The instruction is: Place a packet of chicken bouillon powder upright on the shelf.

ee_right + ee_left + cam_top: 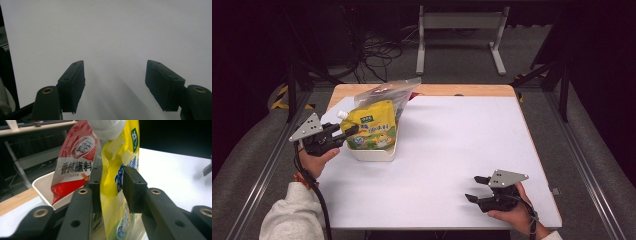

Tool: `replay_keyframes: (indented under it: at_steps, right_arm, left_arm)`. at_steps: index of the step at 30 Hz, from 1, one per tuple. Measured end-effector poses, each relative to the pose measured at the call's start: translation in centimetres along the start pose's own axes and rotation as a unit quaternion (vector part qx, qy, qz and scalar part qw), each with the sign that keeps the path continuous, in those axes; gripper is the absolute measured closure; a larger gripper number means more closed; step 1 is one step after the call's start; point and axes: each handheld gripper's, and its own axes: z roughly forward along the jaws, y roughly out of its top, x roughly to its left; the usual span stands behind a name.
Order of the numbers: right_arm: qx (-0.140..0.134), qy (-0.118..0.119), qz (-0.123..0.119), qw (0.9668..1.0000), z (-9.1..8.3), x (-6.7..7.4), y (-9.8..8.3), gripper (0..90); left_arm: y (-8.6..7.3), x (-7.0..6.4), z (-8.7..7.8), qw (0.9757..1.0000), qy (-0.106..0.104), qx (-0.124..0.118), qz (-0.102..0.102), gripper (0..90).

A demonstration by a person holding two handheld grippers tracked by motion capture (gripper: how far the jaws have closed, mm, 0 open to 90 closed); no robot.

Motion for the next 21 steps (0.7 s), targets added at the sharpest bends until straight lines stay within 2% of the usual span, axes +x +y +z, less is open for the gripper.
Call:
replay_keyframes:
  at_steps: [6, 8, 15, 18, 19, 20, 21]
  right_arm:
    - [0.003, 0.003, -0.003, 1.0000, 0.0, 0.1, 0.0, 32.1]
    - [0.004, 0.002, -0.004, 1.0000, 0.1, 0.1, 0.0, 32.1]
    - [0.004, 0.003, -0.004, 1.0000, 0.1, 0.1, 0.0, 32.1]
    - [0.006, 0.005, -0.006, 1.0000, 0.1, 0.1, 0.0, 32.1]
    - [0.006, 0.005, -0.006, 1.0000, 0.1, 0.1, 0.0, 32.1]
    - [0.006, 0.003, -0.005, 1.0000, 0.1, 0.1, 0.0, 32.0]
    - [0.006, 0.000, -0.005, 1.0000, 0.1, 0.0, 0.1, 32.0]
  left_arm:
    - [0.0, -0.3, 0.1, 0.9999, 0.010, 0.002, -0.006, 71.9]
    - [-0.1, -0.2, 0.1, 1.0000, 0.002, 0.007, -0.005, 75.8]
    - [-0.5, 0.0, 0.3, 0.9997, 0.004, 0.017, -0.020, 80.0]
    - [-0.9, 0.0, 0.3, 0.9994, 0.013, 0.020, -0.025, 81.2]
    - [-1.1, 0.0, 0.4, 0.9993, 0.016, 0.028, -0.020, 86.3]
    - [-1.5, -0.1, 0.6, 0.9990, 0.025, 0.032, -0.021, 87.4]
    - [-1.7, -0.1, 0.6, 0.9989, 0.022, 0.033, -0.024, 87.5]
